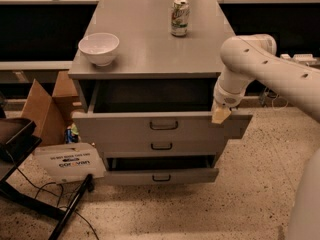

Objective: Open top drawer

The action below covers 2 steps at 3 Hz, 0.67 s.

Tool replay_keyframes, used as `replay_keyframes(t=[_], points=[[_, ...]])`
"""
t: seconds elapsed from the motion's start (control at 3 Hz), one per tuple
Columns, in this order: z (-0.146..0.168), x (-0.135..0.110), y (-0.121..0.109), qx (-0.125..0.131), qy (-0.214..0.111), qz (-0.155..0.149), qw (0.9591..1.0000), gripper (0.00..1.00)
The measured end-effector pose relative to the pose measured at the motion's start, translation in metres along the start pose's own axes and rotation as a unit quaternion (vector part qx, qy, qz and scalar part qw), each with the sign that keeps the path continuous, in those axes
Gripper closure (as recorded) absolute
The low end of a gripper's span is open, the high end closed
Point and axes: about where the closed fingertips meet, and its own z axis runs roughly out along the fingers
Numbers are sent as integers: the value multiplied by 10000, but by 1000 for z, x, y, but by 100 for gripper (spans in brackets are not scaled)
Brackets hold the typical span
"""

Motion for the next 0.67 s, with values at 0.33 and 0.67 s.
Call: replay_keyframes(t=[0.33, 0.67], points=[[-13, 6, 19, -65, -46, 214, 9997, 100], [-18, 23, 43, -194, 64, 385, 9991, 100]])
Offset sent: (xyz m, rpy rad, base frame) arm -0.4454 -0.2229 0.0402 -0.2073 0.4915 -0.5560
